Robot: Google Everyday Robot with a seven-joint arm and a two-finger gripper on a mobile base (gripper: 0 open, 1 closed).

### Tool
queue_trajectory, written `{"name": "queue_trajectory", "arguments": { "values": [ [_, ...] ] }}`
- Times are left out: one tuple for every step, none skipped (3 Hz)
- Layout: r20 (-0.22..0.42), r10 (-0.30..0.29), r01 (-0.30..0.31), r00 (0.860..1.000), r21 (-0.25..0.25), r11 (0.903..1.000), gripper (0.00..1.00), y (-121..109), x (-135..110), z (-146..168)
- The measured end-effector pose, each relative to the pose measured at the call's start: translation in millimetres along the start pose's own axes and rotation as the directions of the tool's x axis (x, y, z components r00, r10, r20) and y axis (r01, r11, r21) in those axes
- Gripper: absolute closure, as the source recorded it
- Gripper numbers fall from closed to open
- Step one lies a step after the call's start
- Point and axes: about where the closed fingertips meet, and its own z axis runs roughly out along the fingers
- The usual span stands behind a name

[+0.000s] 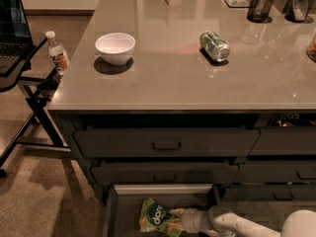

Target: Pick green rice chip bag from bottom drawer and place on counter

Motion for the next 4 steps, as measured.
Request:
{"name": "queue_trajectory", "arguments": {
  "values": [
    [0.0, 0.0, 0.0, 1.0, 0.0, 1.0, 1.0, 0.0, 0.0, -0.1],
    [0.021, -0.002, 0.002, 1.0, -0.008, 1.0, 1.0, 6.1, 0.8, -15.7],
    [0.074, -0.057, 0.056, 0.996, 0.017, 0.9983, 1.0, 14.7, -20.6, -56.3],
    [0.135, -0.147, 0.138, 0.98, 0.07, 0.9879, 1.0, 29.2, -53.7, -114.1]
  ]
}}
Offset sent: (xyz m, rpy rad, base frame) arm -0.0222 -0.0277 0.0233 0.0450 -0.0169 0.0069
